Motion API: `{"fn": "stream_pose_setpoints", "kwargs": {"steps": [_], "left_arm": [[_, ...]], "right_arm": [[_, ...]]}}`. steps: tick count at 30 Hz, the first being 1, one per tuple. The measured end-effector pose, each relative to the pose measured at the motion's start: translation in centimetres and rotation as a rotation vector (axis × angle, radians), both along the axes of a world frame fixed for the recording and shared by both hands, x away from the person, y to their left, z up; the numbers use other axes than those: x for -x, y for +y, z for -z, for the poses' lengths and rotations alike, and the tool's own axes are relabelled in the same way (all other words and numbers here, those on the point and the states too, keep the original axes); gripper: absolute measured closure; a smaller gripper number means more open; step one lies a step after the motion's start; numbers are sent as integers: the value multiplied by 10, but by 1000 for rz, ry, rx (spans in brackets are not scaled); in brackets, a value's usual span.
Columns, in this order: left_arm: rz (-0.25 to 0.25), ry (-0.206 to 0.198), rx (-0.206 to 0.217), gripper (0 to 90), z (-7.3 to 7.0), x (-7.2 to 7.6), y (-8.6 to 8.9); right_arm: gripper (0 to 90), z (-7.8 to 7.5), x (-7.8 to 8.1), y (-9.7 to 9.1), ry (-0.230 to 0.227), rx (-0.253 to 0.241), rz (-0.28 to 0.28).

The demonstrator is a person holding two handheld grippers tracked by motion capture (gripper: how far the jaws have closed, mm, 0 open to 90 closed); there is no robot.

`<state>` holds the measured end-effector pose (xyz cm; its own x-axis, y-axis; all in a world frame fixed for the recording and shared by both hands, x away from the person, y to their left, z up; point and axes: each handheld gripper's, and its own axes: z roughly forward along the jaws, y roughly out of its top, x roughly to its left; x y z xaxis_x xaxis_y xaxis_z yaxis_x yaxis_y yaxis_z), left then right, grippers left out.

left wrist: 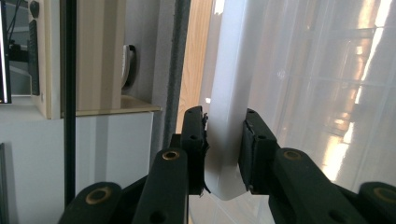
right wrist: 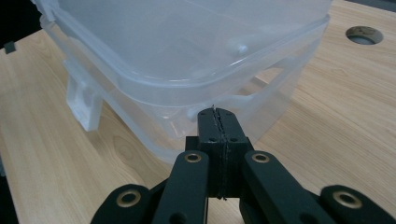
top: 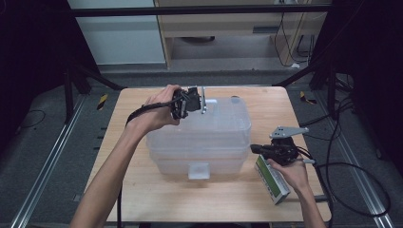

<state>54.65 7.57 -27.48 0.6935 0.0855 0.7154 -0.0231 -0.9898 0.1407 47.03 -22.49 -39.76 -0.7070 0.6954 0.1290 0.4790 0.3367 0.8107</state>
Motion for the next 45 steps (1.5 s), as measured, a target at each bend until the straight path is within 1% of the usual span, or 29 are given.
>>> {"fn": "stream_pose_setpoints", "kwargs": {"steps": [4, 7, 9, 12, 13, 15, 18, 20, 21, 23, 26, 28, 29, 30, 31, 34, 35, 36, 39, 42, 43, 44, 45], "left_arm": [[1, -6, 10, 730, 0, -2, 0], [0, -7, 10, 730, 0, -2, 0], [0, -8, 11, 729, 0, -2, 0], [-2, -8, 14, 728, 0, -2, 0], [-3, -5, 23, 727, 0, -2, 1], [-8, -2, 19, 723, 0, -1, 1], [-8, -13, 29, 712, 1, -1, 2], [-6, -15, 51, 699, 1, -1, 3], [-3, -12, 72, 655, 1, -1, 5], [6, 7, 98, 639, 0, 0, 7], [6, 8, 103, 607, 0, 3, 9], [9, 13, 119, 594, -2, 4, 11], [12, 20, 138, 585, -4, 6, 13], [12, 20, 138, 575, -4, 6, 13], [10, 21, 157, 569, -6, 9, 17], [8, 18, 161, 558, -10, 12, 22], [5, 17, 180, 556, -12, 14, 25], [3, 16, 187, 554, -14, 16, 28], [-13, 16, 238, 547, -17, 21, 38], [-31, 9, 275, 542, -18, 26, 48], [-45, 4, 304, 540, -18, 29, 55], [-45, 4, 304, 541, -18, 29, 55], [-56, -2, 322, 541, -18, 30, 60]], "right_arm": [[900, 1, 0, 3, 2, -7, -10], [900, 1, -1, 4, -8, -15, -17], [900, 0, 0, 5, -8, -38, -21], [900, 0, 0, 5, -13, -36, -23], [900, 0, 0, 6, -13, -36, -29], [900, 0, 0, 6, -17, -33, -31], [900, 0, 1, 7, -20, -31, -28], [900, -1, 1, 7, -24, -29, -25], [900, 0, 1, 7, -29, -27, -24], [900, 0, 2, 7, -34, -26, -21], [900, -1, 2, 7, -32, -37, -19], [900, -1, 2, 7, -30, -39, -20], [900, -1, 2, 7, -29, -39, -21], [900, -1, 2, 7, -29, -39, -21], [900, -1, 2, 7, -29, -41, -22], [900, -1, 1, 7, -31, -41, -22], [900, -1, 1, 7, -31, -41, -22], [900, -1, 1, 7, -31, -41, -22], [900, -1, 2, 7, -32, -39, -21], [900, -1, 2, 7, -33, -38, -20], [900, -1, 2, 7, -34, -37, -20], [900, -1, 2, 7, -34, -37, -20], [900, -2, 2, 7, -34, -37, -20]]}}
